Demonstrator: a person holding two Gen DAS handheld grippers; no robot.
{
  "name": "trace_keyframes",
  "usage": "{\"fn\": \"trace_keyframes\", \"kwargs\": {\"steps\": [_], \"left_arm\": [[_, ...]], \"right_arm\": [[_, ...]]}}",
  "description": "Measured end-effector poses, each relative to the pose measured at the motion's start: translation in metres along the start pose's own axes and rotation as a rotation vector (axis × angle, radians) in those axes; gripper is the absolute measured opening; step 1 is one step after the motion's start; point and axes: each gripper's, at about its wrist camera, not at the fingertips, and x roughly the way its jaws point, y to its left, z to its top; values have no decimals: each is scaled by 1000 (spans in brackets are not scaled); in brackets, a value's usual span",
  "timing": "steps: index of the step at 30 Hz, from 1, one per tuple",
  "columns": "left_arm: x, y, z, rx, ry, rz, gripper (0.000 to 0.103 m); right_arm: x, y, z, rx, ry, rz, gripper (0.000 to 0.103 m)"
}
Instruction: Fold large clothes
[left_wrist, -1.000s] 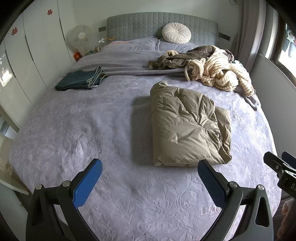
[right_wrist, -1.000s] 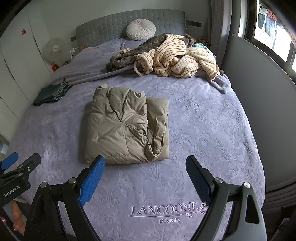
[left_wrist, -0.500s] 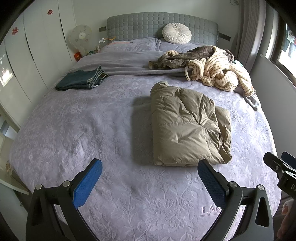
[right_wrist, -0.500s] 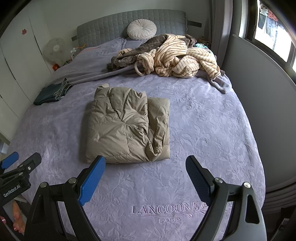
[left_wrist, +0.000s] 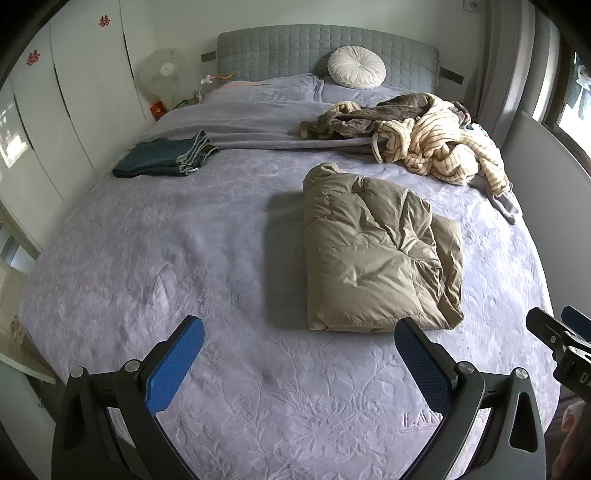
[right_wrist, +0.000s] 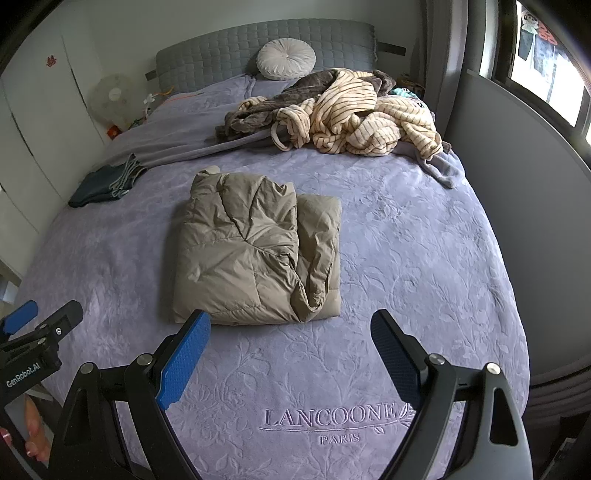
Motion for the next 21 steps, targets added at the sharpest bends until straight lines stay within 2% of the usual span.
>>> {"fn": "trace_keyframes", "kwargs": {"steps": [21], "left_arm": [[-2,1,-2,3,0,-4,103]], "right_arm": [[1,0,0,2,3,0,90]]}}
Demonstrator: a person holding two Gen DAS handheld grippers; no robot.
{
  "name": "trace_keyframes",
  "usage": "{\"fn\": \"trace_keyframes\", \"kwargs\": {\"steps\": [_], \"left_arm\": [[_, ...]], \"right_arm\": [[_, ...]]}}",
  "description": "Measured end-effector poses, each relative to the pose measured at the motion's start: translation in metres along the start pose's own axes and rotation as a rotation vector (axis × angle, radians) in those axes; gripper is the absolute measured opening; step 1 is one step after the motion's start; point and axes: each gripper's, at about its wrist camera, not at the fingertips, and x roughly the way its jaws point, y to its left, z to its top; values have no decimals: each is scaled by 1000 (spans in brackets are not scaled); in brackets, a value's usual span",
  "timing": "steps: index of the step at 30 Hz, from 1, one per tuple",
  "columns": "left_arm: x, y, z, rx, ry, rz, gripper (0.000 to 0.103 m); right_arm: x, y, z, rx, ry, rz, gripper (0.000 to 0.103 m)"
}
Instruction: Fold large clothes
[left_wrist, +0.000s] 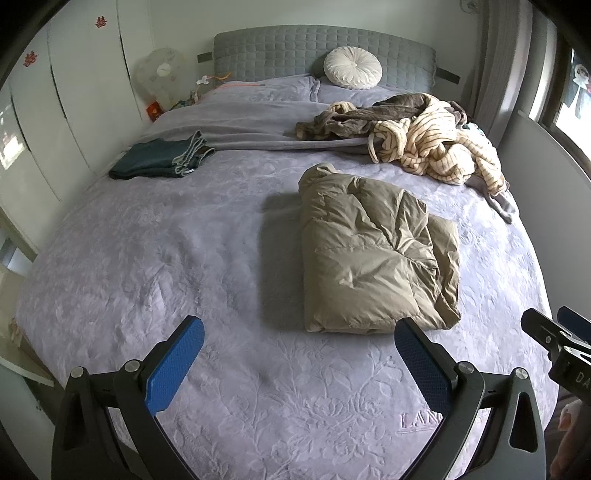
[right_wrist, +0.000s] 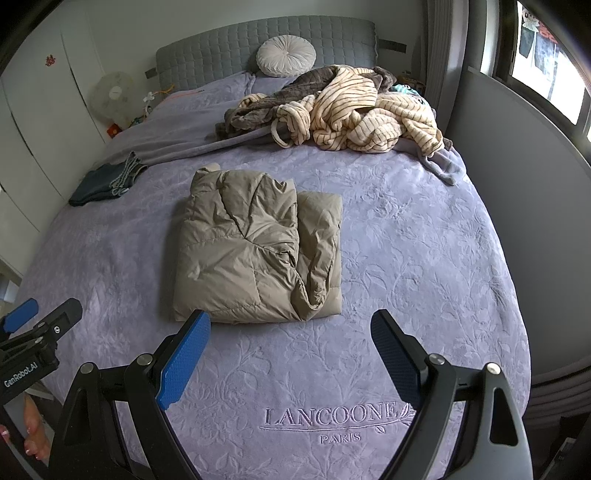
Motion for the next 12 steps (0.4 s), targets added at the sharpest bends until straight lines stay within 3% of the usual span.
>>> {"fn": "trace_keyframes", "kwargs": {"steps": [12], "left_arm": [[-1,-5,0,3,-1,4,103]], "right_arm": [[0,1,-1,0,1,1,90]]}}
